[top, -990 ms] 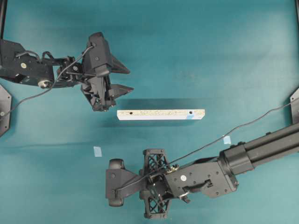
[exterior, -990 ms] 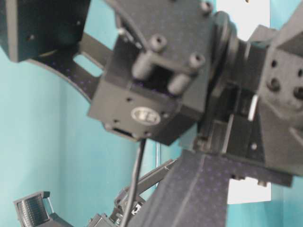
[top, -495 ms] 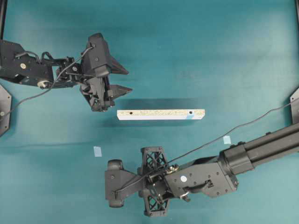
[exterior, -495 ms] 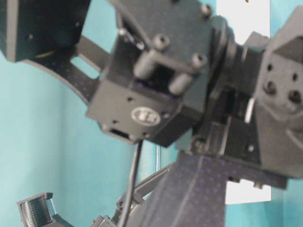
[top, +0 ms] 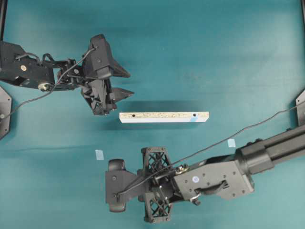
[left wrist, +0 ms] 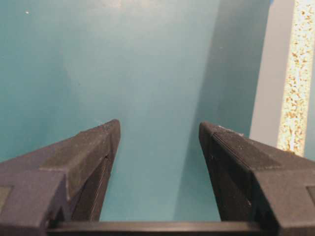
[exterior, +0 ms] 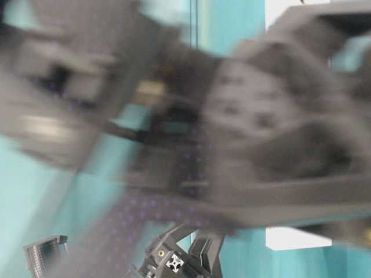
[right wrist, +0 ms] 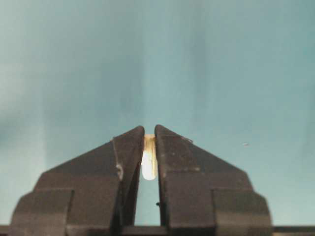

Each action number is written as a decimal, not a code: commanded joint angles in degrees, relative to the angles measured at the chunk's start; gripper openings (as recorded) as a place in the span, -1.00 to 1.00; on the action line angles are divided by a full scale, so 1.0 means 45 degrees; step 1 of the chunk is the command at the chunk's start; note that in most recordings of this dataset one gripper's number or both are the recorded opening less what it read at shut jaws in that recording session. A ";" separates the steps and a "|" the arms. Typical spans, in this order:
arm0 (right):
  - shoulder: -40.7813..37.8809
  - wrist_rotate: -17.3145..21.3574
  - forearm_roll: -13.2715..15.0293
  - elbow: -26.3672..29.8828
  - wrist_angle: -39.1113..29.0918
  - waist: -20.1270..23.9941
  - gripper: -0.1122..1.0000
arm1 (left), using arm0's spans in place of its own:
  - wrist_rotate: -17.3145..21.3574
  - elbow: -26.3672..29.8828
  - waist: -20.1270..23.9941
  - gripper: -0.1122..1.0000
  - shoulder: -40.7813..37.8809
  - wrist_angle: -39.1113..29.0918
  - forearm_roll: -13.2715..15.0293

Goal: Insert the rod into the hole on the wooden board.
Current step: 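Lift the peg with the right gripper off the table, then carry the held peg with the right gripper toward the board's hole end, then move the left gripper to the board's left end and grasp it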

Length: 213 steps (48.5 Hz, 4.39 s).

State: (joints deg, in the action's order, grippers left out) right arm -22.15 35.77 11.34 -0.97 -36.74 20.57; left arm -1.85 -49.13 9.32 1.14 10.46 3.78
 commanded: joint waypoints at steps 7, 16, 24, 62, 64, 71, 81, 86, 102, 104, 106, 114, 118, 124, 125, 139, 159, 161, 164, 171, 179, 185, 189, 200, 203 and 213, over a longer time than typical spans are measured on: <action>0.1113 0.0000 0.0039 0.0273 0.0137 -0.0293 -0.61 | -0.0098 0.0117 -0.0254 0.55 0.0332 0.0059 0.0000; 0.1680 -0.0020 0.0098 -0.0059 0.0117 -0.0566 -0.61 | -0.0098 0.0117 -0.0332 0.55 0.0391 0.0059 0.0000; 0.2578 -0.0020 0.0527 -0.0820 0.0352 -0.0859 -0.61 | -0.0098 0.0176 -0.0371 0.55 0.0391 -0.0059 0.0000; 0.7559 -0.0020 0.0957 -0.8848 1.0293 -0.2637 -0.61 | -0.0117 0.0273 -0.0605 0.55 0.0391 -0.0098 0.0000; 0.7734 -0.0020 0.0977 -0.9121 1.0371 -0.2734 -0.61 | -0.0117 0.0273 -0.0605 0.55 0.0391 -0.0117 0.0000; 0.8262 -0.0176 0.0977 -1.0078 1.0723 -0.3145 -0.61 | -0.0117 0.0273 -0.0605 0.55 0.0391 -0.0117 0.0000; 0.8691 -0.0273 0.0977 -1.1660 1.2891 -0.3965 -0.61 | -0.0117 0.0293 -0.0605 0.55 0.0391 -0.0117 0.0000; 0.8770 -0.0352 0.0977 -1.2207 1.3691 -0.4297 -0.61 | -0.0098 0.0332 -0.0605 0.55 0.0352 -0.0117 0.0000; 0.8789 -0.2070 0.0508 -1.2852 1.4609 -0.4941 -0.61 | -0.0098 0.0391 -0.0586 0.55 0.0352 -0.0117 0.0000; 0.8789 -0.2188 0.0449 -1.2949 1.4824 -0.4961 -0.61 | -0.0098 0.0410 -0.0586 0.55 0.0391 -0.0117 0.0000; 0.8789 -0.2324 0.0391 -1.3027 1.5059 -0.4980 -0.61 | -0.0098 0.0410 -0.0566 0.55 0.0391 -0.0117 0.0000; 0.8789 -0.2773 0.0039 -1.3516 1.5996 -0.5078 -0.61 | -0.0078 0.0449 -0.0527 0.55 0.0352 -0.0117 0.0000; 0.8789 -0.3086 -0.0273 -1.3789 1.6367 -0.5059 -0.61 | -0.0078 0.0449 -0.0508 0.55 0.0352 -0.0117 0.0000; 0.8789 -0.3750 -0.0859 -1.4180 1.7090 -0.5078 -0.61 | -0.0078 0.0430 -0.0488 0.55 0.0352 -0.0117 0.0000; 0.8770 -0.3867 -0.0977 -1.4238 1.7227 -0.5059 -0.61 | -0.0078 0.0430 -0.0488 0.55 0.0352 -0.0117 0.0000; 0.8145 -0.4980 -0.2324 -1.4863 1.9121 -0.5078 -0.61 | -0.0078 0.0449 -0.0488 0.55 0.0352 -0.0156 0.0000; 0.6523 -0.4980 -0.2324 -1.4297 2.0195 -0.4961 -0.61 | -0.0059 0.0469 -0.0605 0.56 0.0410 -0.0156 0.0000; 0.6523 -0.4980 -0.2324 -1.4297 2.0195 -0.4961 -0.61 | -0.0059 0.0488 -0.0664 0.59 0.0430 -0.0156 0.0000; 0.6523 -0.4980 -0.2324 -1.4297 2.0195 -0.4961 -0.61 | -0.0059 0.0527 -0.0820 0.60 0.0410 -0.0156 0.0000; 0.6523 -0.4980 -0.2324 -1.4316 2.0195 -0.4961 -0.61 | -0.0039 0.0664 -0.1289 0.61 0.0430 -0.0156 -0.0020; 0.6523 -0.4980 -0.2324 -1.4277 2.0176 -0.4961 -0.61 | -0.0078 0.0879 -0.1816 0.63 0.0625 -0.0273 -0.0020; 0.6523 -0.4980 -0.2324 -1.4277 2.0176 -0.4961 -0.61 | -0.0078 0.0801 -0.1953 0.74 0.0957 -0.0781 0.0000; 0.6523 -0.4980 -0.2324 -1.4277 2.0176 -0.4961 -0.61 | -0.0078 0.0801 -0.1973 0.81 0.1055 -0.1309 -0.0020; 0.6523 -0.4980 -0.2324 -1.4238 2.0156 -0.4961 -0.61 | -0.0039 0.0859 -0.1973 0.83 0.0937 -0.1680 -0.0020; 0.6523 -0.4980 -0.2324 -1.4219 2.0156 -0.4961 -0.61 | -0.0039 0.0859 -0.1992 0.83 0.0820 -0.1699 -0.0020; 0.6523 -0.4980 -0.2344 -1.4219 2.0098 -0.4961 -0.61 | -0.0020 0.0918 -0.2070 0.83 0.0137 -0.1719 -0.0020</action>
State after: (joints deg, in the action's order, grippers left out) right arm 6.77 13.45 1.05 -65.83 53.44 -1.85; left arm -1.93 -46.32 0.35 2.02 2.55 3.78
